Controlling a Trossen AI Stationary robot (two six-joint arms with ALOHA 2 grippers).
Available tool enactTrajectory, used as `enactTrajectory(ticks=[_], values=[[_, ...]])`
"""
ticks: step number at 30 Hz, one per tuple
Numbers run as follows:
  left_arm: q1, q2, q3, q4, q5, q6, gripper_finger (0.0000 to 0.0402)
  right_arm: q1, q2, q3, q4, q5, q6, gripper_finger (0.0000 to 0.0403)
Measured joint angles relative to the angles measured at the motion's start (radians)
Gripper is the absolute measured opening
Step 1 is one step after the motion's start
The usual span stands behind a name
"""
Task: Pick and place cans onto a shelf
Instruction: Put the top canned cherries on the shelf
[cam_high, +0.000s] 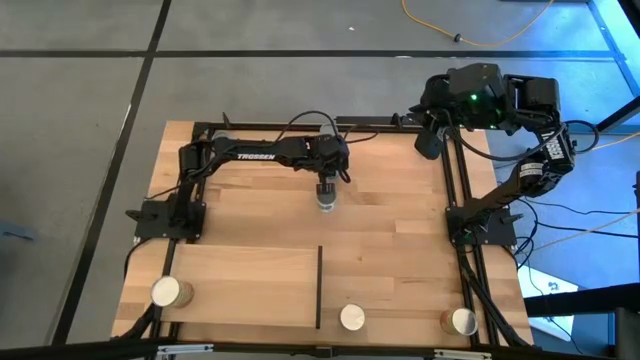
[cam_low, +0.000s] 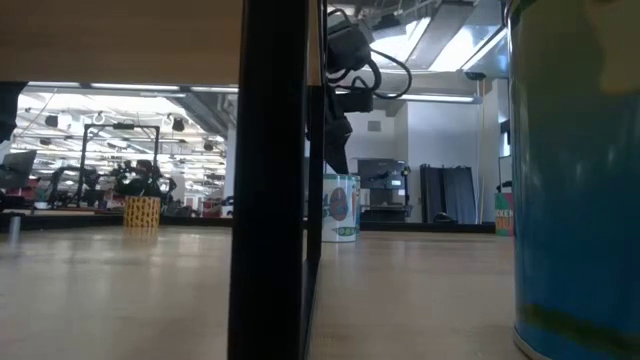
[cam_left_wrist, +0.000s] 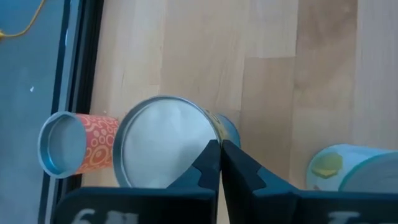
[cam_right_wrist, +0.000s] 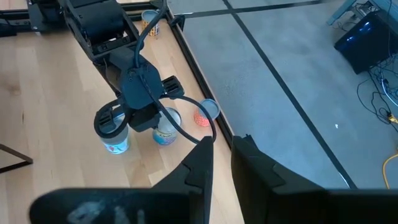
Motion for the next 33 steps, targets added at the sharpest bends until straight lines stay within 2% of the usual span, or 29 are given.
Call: enactTrajectory(ticks=[12,16,19,26,33], values=[[-0.071,-0.037,0.178,-0.187,-0.061,0.000,0.0001,0.000,0.000,0.000,0.000,-0.001,-0.001,0.0059],[-0.089,-0.053,0.274,-0.332,-0.066,-0.001,0.0000,0.000,0.000,0.000,0.000,-0.003,-0.022,0.0059],[-0.103,-0.052,0.357,-0.453,-0.070,-0.018,0.0000,0.000,0.000,0.000,0.000,-0.044,-0.042,0.0059],[-0.144,-0.052,0.512,-0.642,-0.101,-0.058,0.0000,0.000,0.000,0.000,0.000,-0.062,-0.070,0.0059],[-0.193,-0.052,0.665,-0.821,-0.117,-0.173,0.0000,0.000,0.000,0.000,0.000,-0.123,-0.082,0.0059]])
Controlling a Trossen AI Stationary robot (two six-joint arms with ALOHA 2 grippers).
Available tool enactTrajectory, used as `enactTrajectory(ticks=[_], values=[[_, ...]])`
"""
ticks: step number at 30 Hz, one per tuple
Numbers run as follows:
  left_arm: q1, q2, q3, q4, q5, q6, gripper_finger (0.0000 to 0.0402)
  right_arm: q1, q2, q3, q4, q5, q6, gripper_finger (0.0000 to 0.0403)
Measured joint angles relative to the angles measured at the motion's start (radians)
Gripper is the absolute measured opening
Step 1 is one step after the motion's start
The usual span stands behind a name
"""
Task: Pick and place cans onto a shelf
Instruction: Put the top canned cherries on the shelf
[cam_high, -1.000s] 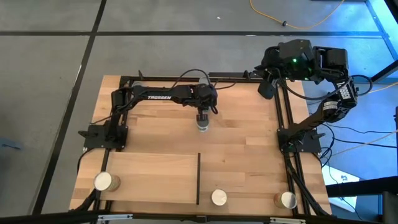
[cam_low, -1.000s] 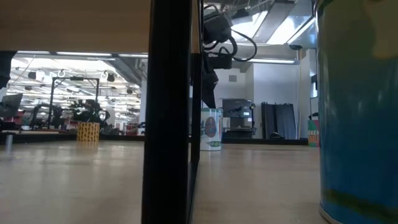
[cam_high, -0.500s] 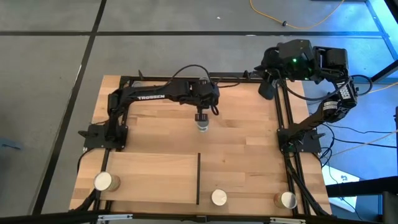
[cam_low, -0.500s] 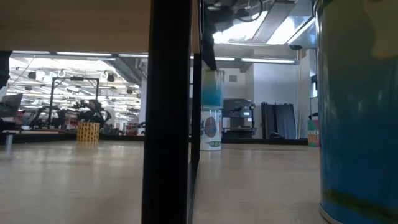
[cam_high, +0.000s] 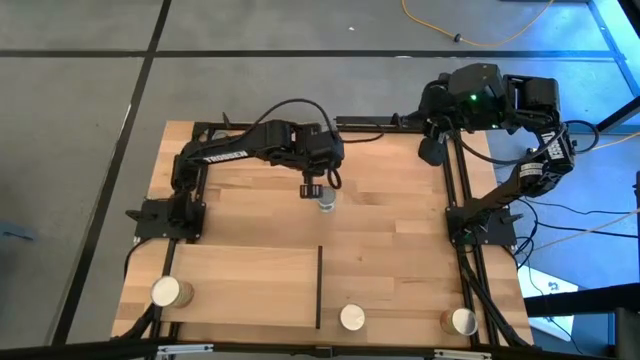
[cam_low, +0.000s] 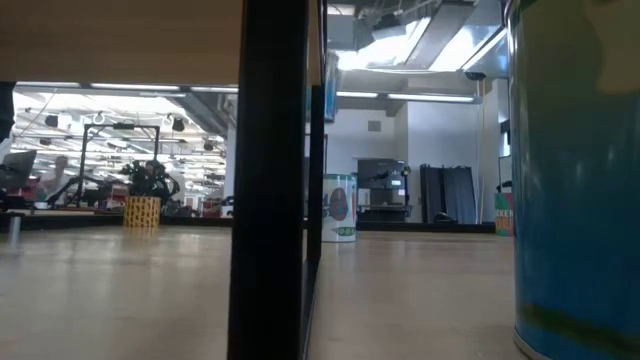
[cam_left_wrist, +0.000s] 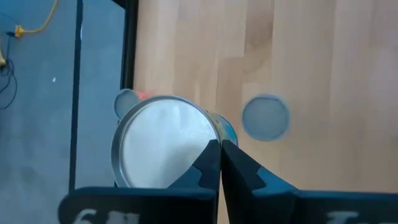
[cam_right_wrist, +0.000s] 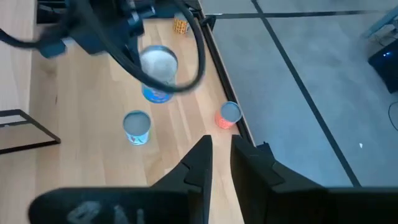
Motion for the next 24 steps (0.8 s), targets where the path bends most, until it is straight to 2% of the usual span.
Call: enactTrajectory(ticks=[4,11,24], values=[[-0.045,-0.001,0.083,-0.095,-0.051,-0.092,0.0000,0.000,0.000,0.000,0.000,0.001,-0.005,0.0059],[-0.140,-0.046,0.064,-0.176,-0.080,-0.347,0.0000,0.000,0.000,0.000,0.000,-0.001,-0.050,0.0059],[-0.422,-0.108,0.068,-0.174,-0.097,-0.542,0.0000,0.000,0.000,0.000,0.000,-0.002,-0.045,0.0059]])
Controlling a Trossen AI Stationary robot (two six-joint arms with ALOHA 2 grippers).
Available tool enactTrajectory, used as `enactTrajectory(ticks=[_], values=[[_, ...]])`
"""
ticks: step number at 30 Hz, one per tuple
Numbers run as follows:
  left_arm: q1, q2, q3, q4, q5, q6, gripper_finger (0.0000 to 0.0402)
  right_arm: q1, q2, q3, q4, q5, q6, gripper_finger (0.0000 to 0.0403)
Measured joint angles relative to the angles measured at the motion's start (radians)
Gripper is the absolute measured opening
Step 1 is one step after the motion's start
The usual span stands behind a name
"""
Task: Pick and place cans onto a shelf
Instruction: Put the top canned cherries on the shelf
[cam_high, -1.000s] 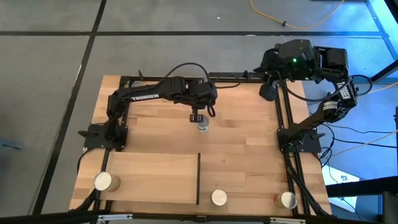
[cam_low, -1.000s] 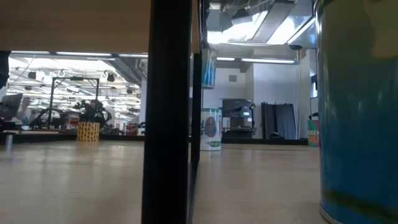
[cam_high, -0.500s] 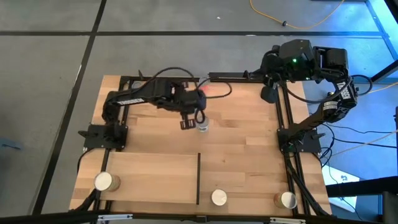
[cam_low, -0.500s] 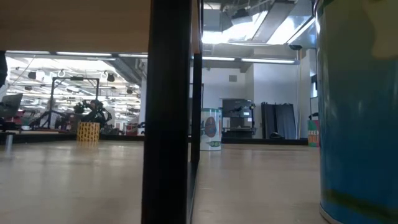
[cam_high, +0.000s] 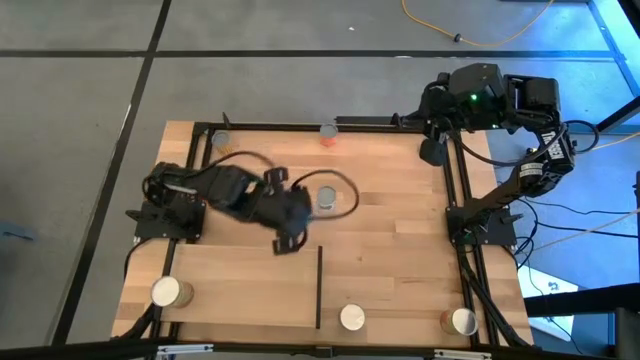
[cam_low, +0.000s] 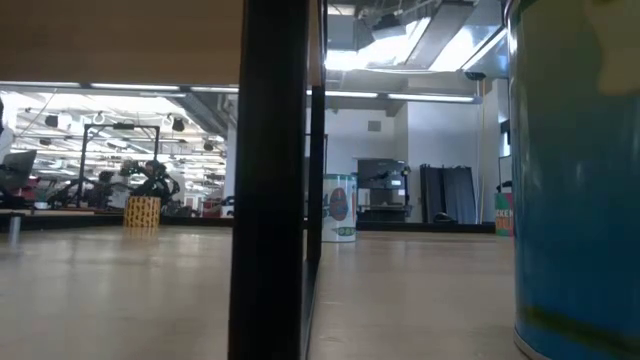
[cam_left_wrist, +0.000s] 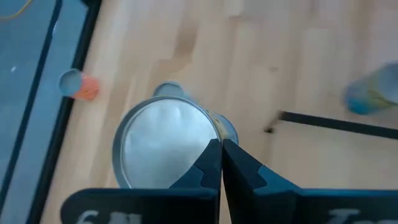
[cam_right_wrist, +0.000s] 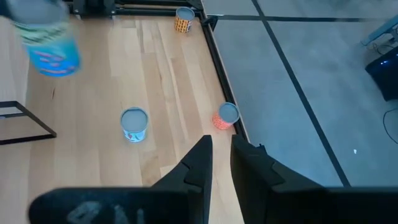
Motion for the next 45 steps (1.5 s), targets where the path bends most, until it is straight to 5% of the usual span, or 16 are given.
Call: enactTrajectory(ticks=[18,27,45], values=[[-0.384,-0.027,-0.059,0.000,-0.091,-0.316,0.0000,0.000,0.000,0.000,0.012,-0.116,-0.001,0.0059],[-0.423,-0.027,-0.161,0.000,-0.059,-0.412,0.0000,0.000,0.000,0.000,0.020,-0.116,-0.001,0.0059],[-0.440,-0.027,-0.163,0.000,0.015,-0.459,0.0000,0.000,0.000,0.000,0.020,-0.113,0.000,0.0059]])
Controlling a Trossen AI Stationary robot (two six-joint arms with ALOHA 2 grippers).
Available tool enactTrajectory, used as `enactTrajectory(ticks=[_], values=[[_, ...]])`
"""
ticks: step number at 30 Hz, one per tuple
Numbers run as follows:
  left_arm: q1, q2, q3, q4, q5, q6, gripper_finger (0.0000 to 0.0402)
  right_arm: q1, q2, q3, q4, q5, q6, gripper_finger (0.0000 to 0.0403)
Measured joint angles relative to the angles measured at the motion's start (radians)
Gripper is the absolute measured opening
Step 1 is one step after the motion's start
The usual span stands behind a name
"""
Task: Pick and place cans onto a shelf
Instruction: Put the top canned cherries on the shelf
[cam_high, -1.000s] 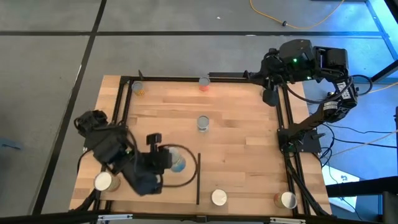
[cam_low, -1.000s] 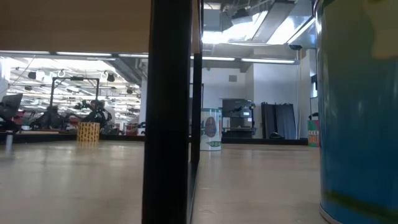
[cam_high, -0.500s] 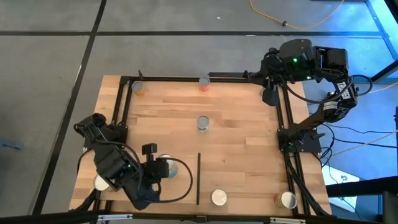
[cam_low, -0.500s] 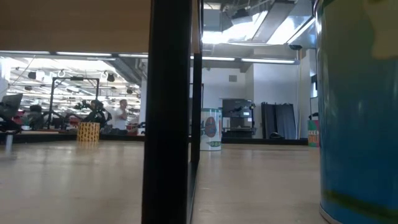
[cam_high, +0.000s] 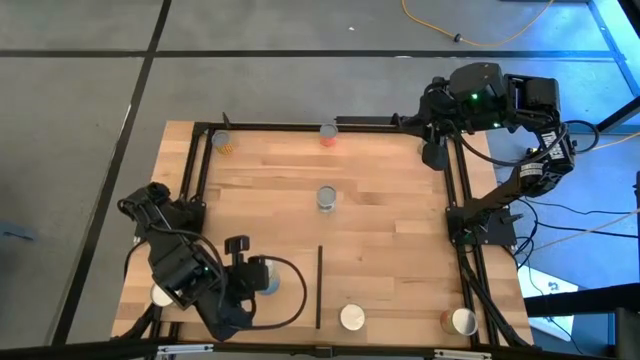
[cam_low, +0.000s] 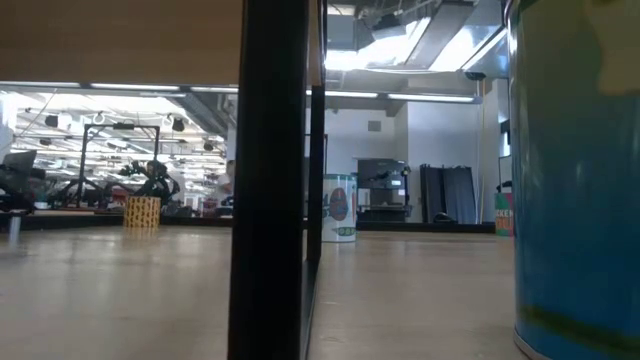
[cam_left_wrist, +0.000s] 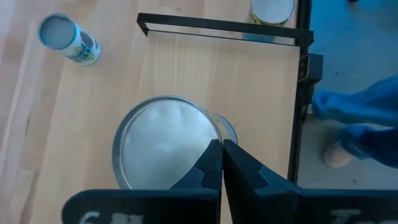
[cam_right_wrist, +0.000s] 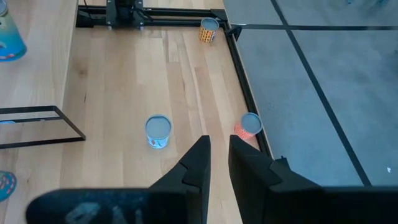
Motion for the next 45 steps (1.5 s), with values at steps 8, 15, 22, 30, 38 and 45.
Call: enactTrajectory(ticks=[8,15,22,30,38,45], values=[[0.000,0.034,0.000,0.000,0.015,0.003,0.0000,0.000,0.000,0.000,0.000,0.000,0.000,0.0059],[0.000,0.037,0.000,0.000,0.015,0.003,0.0000,0.000,0.000,0.000,0.000,0.000,0.000,0.0059],[0.000,0.037,0.000,0.000,0.016,0.002,0.0000,0.000,0.000,0.000,0.000,0.000,0.000,0.0059],[0.003,0.040,-0.057,0.035,0.029,-0.011,0.0000,0.000,0.000,0.000,-0.001,0.000,-0.002,0.0059],[0.003,0.039,-0.086,0.066,0.055,-0.035,0.0000,0.000,0.000,0.000,-0.001,0.000,-0.004,0.0059],[0.003,0.039,-0.086,0.066,0.063,-0.066,0.0020,0.000,0.000,0.000,-0.001,0.000,-0.004,0.0059]])
